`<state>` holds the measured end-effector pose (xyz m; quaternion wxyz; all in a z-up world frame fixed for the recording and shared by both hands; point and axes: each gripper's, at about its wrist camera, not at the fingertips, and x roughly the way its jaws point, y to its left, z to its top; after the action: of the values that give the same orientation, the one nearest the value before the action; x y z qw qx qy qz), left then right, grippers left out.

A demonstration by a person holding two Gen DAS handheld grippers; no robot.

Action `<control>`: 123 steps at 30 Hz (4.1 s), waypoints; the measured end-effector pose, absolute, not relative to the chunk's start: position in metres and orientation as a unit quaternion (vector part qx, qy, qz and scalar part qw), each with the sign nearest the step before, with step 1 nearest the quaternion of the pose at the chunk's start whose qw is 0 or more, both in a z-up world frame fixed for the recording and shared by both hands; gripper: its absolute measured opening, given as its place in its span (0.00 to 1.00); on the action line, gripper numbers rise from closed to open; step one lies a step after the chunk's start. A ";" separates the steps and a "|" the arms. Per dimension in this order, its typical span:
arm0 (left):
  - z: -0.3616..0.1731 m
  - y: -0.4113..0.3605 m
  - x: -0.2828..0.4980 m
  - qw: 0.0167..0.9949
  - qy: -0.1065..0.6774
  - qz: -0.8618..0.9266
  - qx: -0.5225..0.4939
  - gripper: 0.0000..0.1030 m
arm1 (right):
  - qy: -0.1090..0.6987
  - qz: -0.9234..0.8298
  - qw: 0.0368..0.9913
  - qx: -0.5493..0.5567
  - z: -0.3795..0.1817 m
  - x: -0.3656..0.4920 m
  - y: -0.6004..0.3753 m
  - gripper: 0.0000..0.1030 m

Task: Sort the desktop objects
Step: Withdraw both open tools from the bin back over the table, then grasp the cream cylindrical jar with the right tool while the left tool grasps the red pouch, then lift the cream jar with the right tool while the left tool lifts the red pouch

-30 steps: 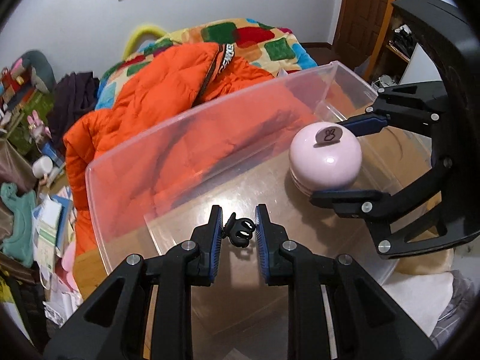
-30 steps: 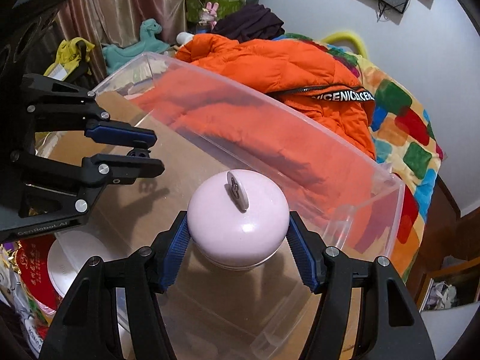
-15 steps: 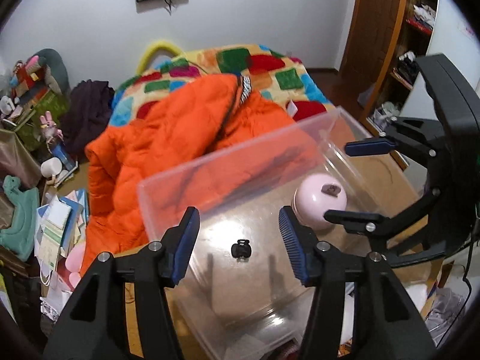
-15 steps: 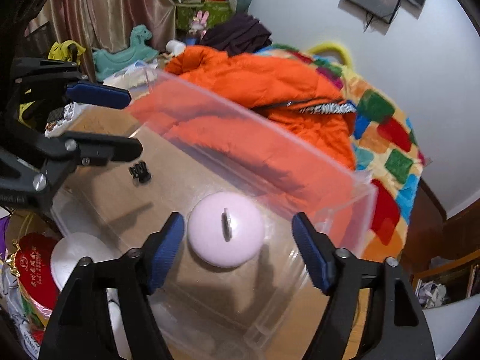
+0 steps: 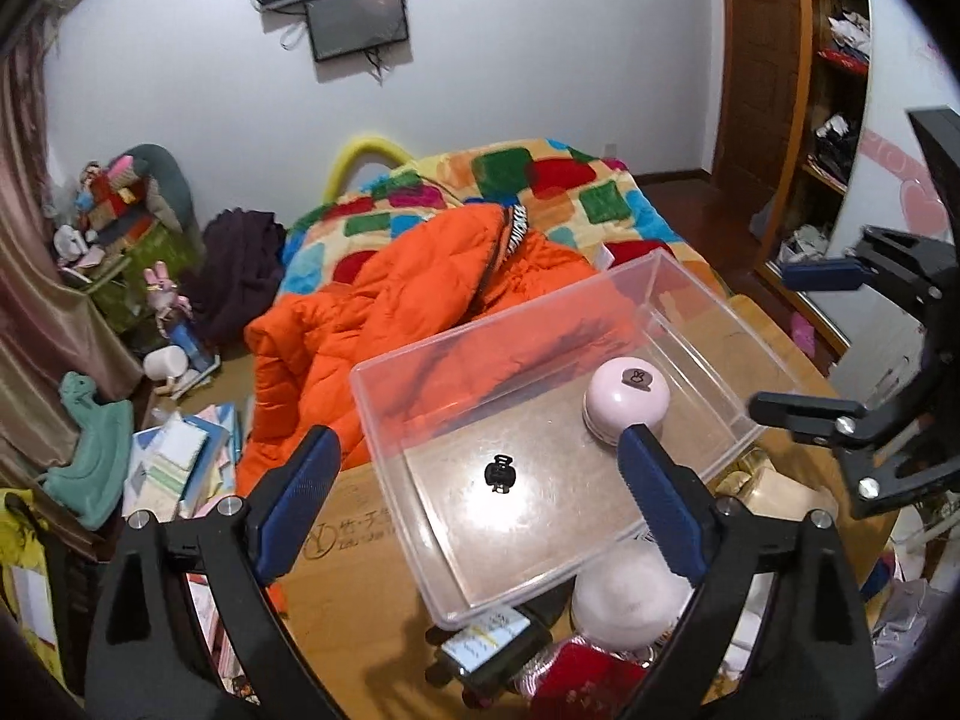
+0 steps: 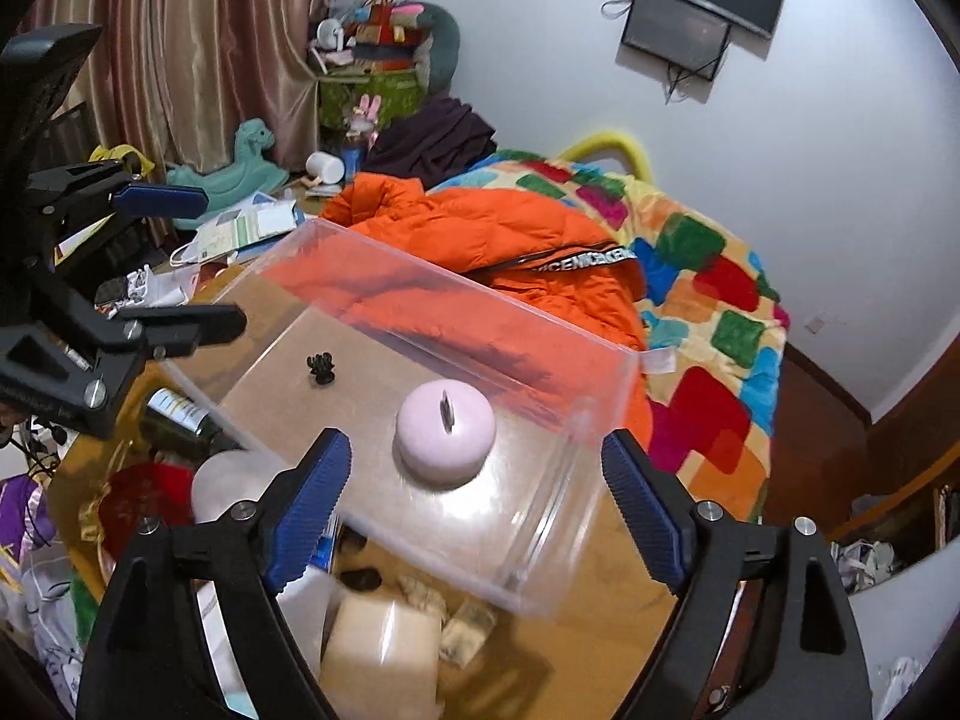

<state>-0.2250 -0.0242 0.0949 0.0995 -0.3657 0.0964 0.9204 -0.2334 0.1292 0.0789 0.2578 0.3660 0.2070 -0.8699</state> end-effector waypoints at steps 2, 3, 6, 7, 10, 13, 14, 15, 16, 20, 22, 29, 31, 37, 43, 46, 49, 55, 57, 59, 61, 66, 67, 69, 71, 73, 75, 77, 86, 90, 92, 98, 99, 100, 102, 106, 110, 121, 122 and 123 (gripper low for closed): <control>0.099 -0.026 -0.216 0.089 0.091 0.925 -0.359 0.93 | 0.204 -0.874 0.256 0.359 0.084 -0.223 0.136 0.85; 0.102 -0.027 -0.210 0.083 0.090 0.927 -0.355 0.94 | 0.200 -0.876 0.256 0.356 0.086 -0.218 0.139 0.87; 0.107 -0.028 -0.195 0.071 0.091 0.933 -0.341 0.96 | 0.184 -0.882 0.257 0.348 0.093 -0.202 0.147 0.88; 0.109 -0.028 -0.189 0.065 0.094 0.935 -0.336 0.96 | 0.182 -0.884 0.256 0.345 0.094 -0.198 0.150 0.88; 0.113 -0.028 -0.174 0.056 0.102 0.939 -0.325 0.97 | 0.183 -0.893 0.248 0.329 0.101 -0.183 0.156 0.89; 0.116 -0.030 -0.158 0.056 0.101 0.940 -0.322 0.98 | 0.181 -0.895 0.248 0.324 0.105 -0.171 0.161 0.90; 0.117 -0.032 -0.152 0.055 0.101 0.940 -0.322 0.98 | 0.180 -0.895 0.249 0.323 0.106 -0.167 0.162 0.90; 0.118 -0.033 -0.149 0.054 0.100 0.940 -0.320 0.98 | 0.178 -0.896 0.249 0.322 0.108 -0.163 0.163 0.90; 0.119 -0.034 -0.146 0.052 0.100 0.941 -0.318 0.98 | 0.176 -0.897 0.249 0.319 0.109 -0.158 0.165 0.90; 0.116 -0.039 -0.129 0.045 0.096 0.943 -0.315 0.99 | 0.171 -0.901 0.247 0.314 0.107 -0.145 0.175 0.90; 0.112 -0.040 -0.122 0.043 0.092 0.943 -0.318 0.99 | 0.168 -0.902 0.243 0.315 0.104 -0.139 0.180 0.90; 0.080 -0.044 -0.108 0.035 0.083 0.935 -0.344 0.99 | 0.144 -0.905 0.235 0.324 0.084 -0.123 0.198 0.90; 0.071 -0.045 -0.103 0.036 0.077 0.932 -0.353 0.99 | 0.139 -0.904 0.232 0.332 0.074 -0.121 0.202 0.90; 0.047 -0.044 -0.097 0.052 0.064 0.922 -0.378 0.99 | 0.147 -0.897 0.223 0.353 0.049 -0.120 0.206 0.90; 0.023 -0.035 -0.098 0.086 0.056 0.907 -0.408 0.99 | 0.135 -0.885 0.225 0.386 0.016 -0.129 0.206 0.90; 0.014 -0.030 -0.097 0.095 0.058 0.903 -0.414 0.99 | 0.129 -0.878 0.229 0.399 -0.001 -0.133 0.202 0.90; 0.005 -0.025 -0.098 0.098 0.068 0.902 -0.415 0.99 | 0.130 -0.874 0.235 0.405 -0.013 -0.134 0.194 0.90; -0.005 -0.018 -0.107 0.094 0.084 0.905 -0.406 0.99 | 0.125 -0.880 0.220 0.402 -0.028 -0.140 0.186 0.91; -0.008 -0.017 -0.111 0.099 0.082 0.903 -0.409 0.99 | 0.114 -0.882 0.221 0.400 -0.029 -0.143 0.186 0.91; -0.012 -0.015 -0.113 0.105 0.079 0.902 -0.412 0.99 | 0.101 -0.880 0.229 0.404 -0.031 -0.147 0.187 0.91; -0.013 -0.013 -0.115 0.110 0.076 0.902 -0.411 0.99 | 0.084 -0.876 0.237 0.412 -0.033 -0.150 0.186 0.91; -0.014 -0.010 -0.117 0.111 0.067 0.907 -0.400 0.99 | 0.060 -0.876 0.242 0.413 -0.034 -0.153 0.181 0.91; -0.014 -0.010 -0.117 0.112 0.064 0.909 -0.397 0.99 | 0.057 -0.876 0.243 0.413 -0.034 -0.153 0.179 0.91; -0.013 -0.011 -0.117 0.111 0.060 0.912 -0.390 0.99 | 0.053 -0.877 0.246 0.410 -0.034 -0.153 0.175 0.91; -0.013 -0.011 -0.118 0.113 0.057 0.913 -0.387 0.99 | 0.052 -0.881 0.243 0.402 -0.034 -0.153 0.172 0.90; -0.014 -0.011 -0.119 0.110 0.053 0.915 -0.384 0.99 | 0.052 -0.886 0.240 0.394 -0.033 -0.153 0.170 0.89; -0.014 -0.013 -0.120 0.104 0.049 0.919 -0.378 0.99 | 0.052 -0.888 0.240 0.388 -0.032 -0.152 0.169 0.82; -0.015 -0.016 -0.120 0.102 0.042 0.921 -0.375 0.95 | 0.053 -0.889 0.243 0.384 -0.032 -0.153 0.169 0.67; -0.016 -0.029 -0.113 0.083 0.028 0.925 -0.369 0.58 | 0.027 -0.884 0.259 0.389 -0.036 -0.148 0.180 0.65; -0.015 -0.036 -0.111 0.096 -0.002 0.923 -0.373 0.48 | 0.024 -0.884 0.259 0.389 -0.036 -0.145 0.186 0.65; -0.014 -0.036 -0.109 0.099 -0.008 0.923 -0.372 0.44 | 0.020 -0.884 0.258 0.389 -0.035 -0.143 0.190 0.65; -0.006 -0.030 -0.102 0.105 -0.006 0.927 -0.360 0.39 | 0.013 -0.889 0.254 0.380 -0.027 -0.138 0.200 0.65; -0.004 -0.029 -0.100 0.106 -0.003 0.928 -0.357 0.39 | 0.013 -0.890 0.254 0.377 -0.025 -0.137 0.201 0.65; -0.002 -0.029 -0.099 0.105 -0.003 0.930 -0.354 0.39 | 0.013 -0.892 0.254 0.373 -0.023 -0.136 0.202 0.65; 0.004 -0.029 -0.097 0.105 -0.005 0.932 -0.348 0.39 | 0.015 -0.896 0.251 0.366 -0.018 -0.133 0.204 0.65; 0.015 -0.031 -0.094 0.105 -0.010 0.935 -0.338 0.39 | 0.010 -0.900 0.253 0.355 -0.006 -0.130 0.208 0.65; 0.027 -0.033 -0.092 0.104 -0.011 0.939 -0.327 0.39 | 0.008 -0.905 0.254 0.342 0.008 -0.126 0.213 0.65; 0.059 -0.035 -0.093 0.104 -0.009 0.950 -0.295 0.39 | 0.013 -0.913 0.257 0.316 0.041 -0.124 0.223 0.65; 0.062 -0.035 -0.093 0.104 -0.009 0.951 -0.292 0.39 | 0.012 -0.914 0.257 0.314 0.044 -0.125 0.224 0.65; 0.065 -0.036 -0.095 0.104 -0.010 0.951 -0.289 0.39 | 0.012 -0.914 0.257 0.313 0.046 -0.125 0.224 0.65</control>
<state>-0.0946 -0.0362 0.0649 0.1039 -0.2895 -0.0095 0.9515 -0.1252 0.2240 0.0457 0.2566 0.3128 0.0123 -0.9144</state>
